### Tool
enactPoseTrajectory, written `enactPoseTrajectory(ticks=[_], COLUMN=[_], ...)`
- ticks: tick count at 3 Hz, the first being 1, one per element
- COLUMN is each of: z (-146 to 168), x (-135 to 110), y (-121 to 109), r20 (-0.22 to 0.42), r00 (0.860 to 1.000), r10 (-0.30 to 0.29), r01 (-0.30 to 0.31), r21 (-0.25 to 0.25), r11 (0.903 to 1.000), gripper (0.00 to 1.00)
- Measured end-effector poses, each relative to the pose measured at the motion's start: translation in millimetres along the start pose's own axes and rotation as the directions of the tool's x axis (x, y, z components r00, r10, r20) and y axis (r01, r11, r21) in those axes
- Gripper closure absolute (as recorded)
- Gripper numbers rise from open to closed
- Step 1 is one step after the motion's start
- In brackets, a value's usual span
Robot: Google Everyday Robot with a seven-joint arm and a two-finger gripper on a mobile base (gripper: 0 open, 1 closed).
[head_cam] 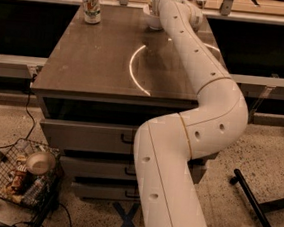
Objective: Place orange can into white bowl
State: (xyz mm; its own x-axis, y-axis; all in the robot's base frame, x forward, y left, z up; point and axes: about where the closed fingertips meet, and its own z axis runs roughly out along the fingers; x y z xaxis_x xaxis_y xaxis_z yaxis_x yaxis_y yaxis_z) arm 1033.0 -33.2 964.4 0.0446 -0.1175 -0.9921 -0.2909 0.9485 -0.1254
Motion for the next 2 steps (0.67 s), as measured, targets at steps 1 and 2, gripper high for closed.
enactPoseTrajectory(ticks=[1,2], z=[0.8,1.4], x=[1.1,2.0], y=[1.5,2.8], r20=[-0.001,-0.002], r00=[1.0,1.0], r10=[0.0,0.0], r01=[0.0,0.0], r21=[-0.002,-0.003], r11=[1.0,1.0], gripper=[0.09,0.0])
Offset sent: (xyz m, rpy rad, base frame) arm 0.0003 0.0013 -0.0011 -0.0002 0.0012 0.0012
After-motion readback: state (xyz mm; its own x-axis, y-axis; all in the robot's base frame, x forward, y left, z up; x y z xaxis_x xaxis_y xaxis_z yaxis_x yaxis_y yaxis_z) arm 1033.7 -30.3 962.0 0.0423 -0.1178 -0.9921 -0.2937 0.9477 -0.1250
